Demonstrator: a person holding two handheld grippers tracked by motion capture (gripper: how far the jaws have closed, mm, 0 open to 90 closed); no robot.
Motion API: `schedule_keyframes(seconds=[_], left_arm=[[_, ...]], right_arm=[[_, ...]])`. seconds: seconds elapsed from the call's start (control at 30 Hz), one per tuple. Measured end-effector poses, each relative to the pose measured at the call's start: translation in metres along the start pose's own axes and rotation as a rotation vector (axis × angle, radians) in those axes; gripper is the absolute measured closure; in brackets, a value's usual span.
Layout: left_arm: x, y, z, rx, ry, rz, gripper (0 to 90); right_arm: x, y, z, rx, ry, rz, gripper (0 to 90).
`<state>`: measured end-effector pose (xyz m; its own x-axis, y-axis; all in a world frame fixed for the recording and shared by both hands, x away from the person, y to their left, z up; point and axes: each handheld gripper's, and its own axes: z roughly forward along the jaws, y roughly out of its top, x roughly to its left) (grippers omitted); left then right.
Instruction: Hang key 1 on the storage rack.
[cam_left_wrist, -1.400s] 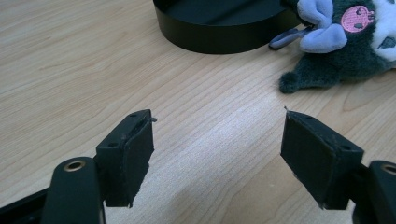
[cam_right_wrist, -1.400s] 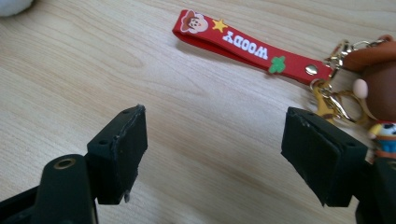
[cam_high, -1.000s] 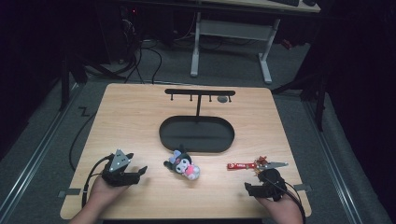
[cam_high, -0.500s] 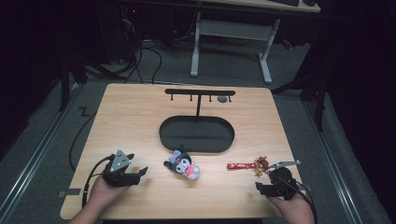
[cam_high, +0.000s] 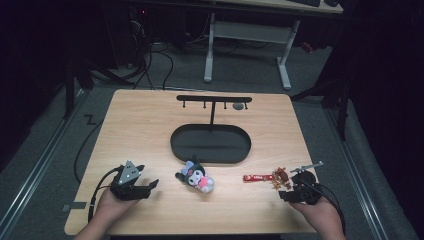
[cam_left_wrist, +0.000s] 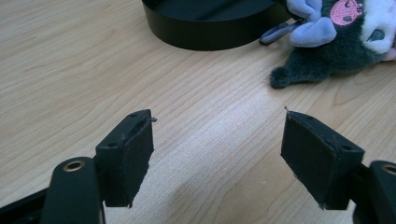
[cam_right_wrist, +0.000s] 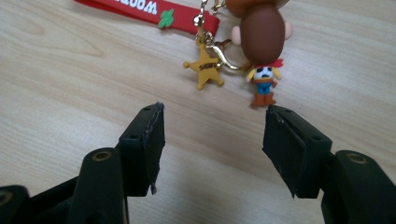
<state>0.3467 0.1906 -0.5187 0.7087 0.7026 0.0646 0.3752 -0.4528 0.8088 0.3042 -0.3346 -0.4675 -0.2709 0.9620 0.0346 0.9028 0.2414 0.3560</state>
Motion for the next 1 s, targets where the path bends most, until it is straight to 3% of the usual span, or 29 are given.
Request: schedule_keyframes(seconds=[0.3,0.53,1.0], left_arm=[[0.0,0.0,0.0,0.003,0.0,0.005,25.7],[0.001,0.0,0.0,0.004,0.001,0.007,25.7],[0.001,-0.001,0.0,0.004,-0.003,0.008,25.7]], right_arm=[[-0.007,0.021,0.007,0.048,-0.011,-0.013,37.3],[-0.013,0.033,0.018,0.074,-0.026,0.004,37.0],[-0.024,0.051,0.032,0.11,-0.026,-0.009,45.3]])
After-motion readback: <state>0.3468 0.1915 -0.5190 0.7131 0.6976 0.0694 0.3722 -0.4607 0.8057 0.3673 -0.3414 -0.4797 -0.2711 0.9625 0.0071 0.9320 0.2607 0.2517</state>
